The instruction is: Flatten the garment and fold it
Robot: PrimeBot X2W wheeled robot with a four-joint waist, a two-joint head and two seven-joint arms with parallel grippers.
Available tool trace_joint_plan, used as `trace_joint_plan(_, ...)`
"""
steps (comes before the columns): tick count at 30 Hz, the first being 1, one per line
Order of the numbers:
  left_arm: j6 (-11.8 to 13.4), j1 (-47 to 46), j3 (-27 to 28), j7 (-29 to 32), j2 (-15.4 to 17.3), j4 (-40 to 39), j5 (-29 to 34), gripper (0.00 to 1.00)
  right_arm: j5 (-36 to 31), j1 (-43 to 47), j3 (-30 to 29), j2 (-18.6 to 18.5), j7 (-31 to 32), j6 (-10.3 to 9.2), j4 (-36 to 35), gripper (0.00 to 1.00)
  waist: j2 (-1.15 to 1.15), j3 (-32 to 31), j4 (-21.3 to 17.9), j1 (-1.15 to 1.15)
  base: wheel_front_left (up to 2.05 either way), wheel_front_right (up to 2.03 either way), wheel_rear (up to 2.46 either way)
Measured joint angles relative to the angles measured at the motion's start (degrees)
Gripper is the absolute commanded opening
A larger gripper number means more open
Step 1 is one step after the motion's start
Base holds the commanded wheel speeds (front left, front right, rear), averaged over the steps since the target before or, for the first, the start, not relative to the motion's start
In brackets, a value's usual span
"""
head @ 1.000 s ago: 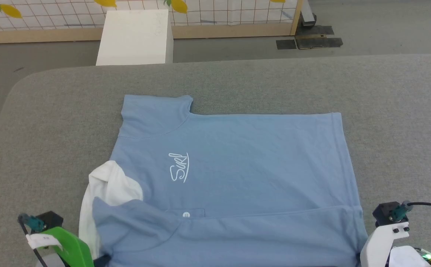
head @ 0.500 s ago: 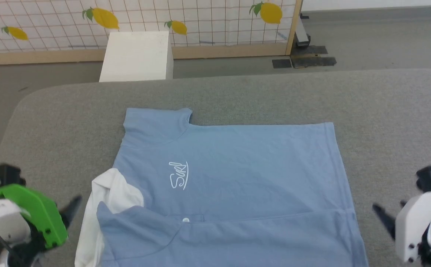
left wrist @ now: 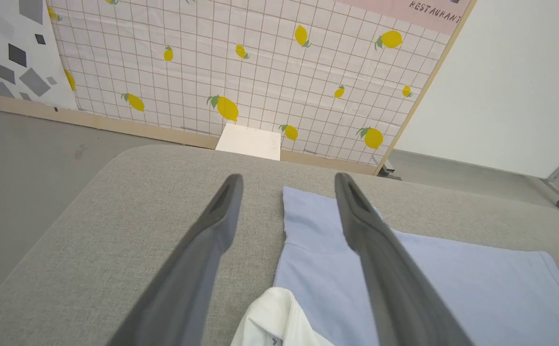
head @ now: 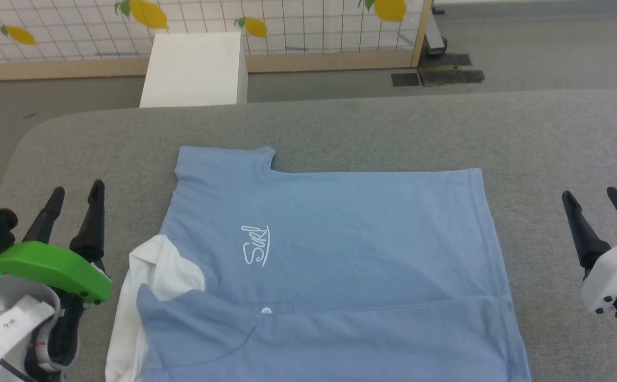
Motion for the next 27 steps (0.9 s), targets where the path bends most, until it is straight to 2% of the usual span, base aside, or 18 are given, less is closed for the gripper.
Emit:
trace_joint_plan(3, -2.2, -1.0, -0.3, -5.9, -1.4, 3.9, 1.4, 1.0, -0.8, -0.4, 0.0, 0.5, -3.3, 0.0, 1.9, 1.0, 0.0, 0.9, 0.1, 0.0, 0.0, 0.0, 0.0)
trace_joint_plan(6, -3.9, -2.3, -0.7, -8.9, -2.5, 7.5, 2.1, 1.0, -1.2, -0.5, 0.3, 1.1, -4.8, 0.0, 3.5, 1.0, 0.0, 1.9, 0.3, 0.0, 0.0, 0.0, 0.0)
trace_joint_plan(11, -5.8, -5.1, -1.5, -10.9, -3.4, 11.9, 2.1, 1.0, -1.6, -1.0, 0.3, 2.2, -5.9, 0.0, 4.4, 1.0, 0.0, 3.9, 0.6, 0.0, 0.0, 0.0, 0.0)
trace_joint_plan(13, -7.3, -9.8, -2.1, -10.8, -3.8, 14.7, 2.1, 1.0, -2.4, -3.0, 0.6, 3.0, -6.7, 0.0, 3.8, 1.0, 0.0, 6.0, 0.8, 0.0, 0.0, 0.0, 0.0)
trace_joint_plan(14, -8.4, -14.7, -2.9, -9.5, -3.9, 17.0, 1.9, 1.0, -3.3, -4.9, 0.9, 3.8, -6.9, 0.0, 2.9, 1.0, 0.0, 8.1, 0.9, 0.0, 0.0, 0.0, 0.0)
trace_joint_plan(21, -10.7, -30.9, -6.5, -3.1, -3.7, 25.7, 2.1, 1.0, -5.2, -8.4, 1.9, 6.2, -6.7, 0.0, 0.7, 1.0, 0.0, 13.7, 0.6, 0.0, 0.0, 0.0, 0.0)
trace_joint_plan(27, -11.7, -45.3, -11.0, 8.9, -3.0, 34.0, 2.4, 1.0, -6.8, -9.4, 2.8, 7.9, -6.3, 0.0, -0.9, 1.0, 0.0, 18.7, -0.4, 0.01, 0.0, 0.0, 0.0)
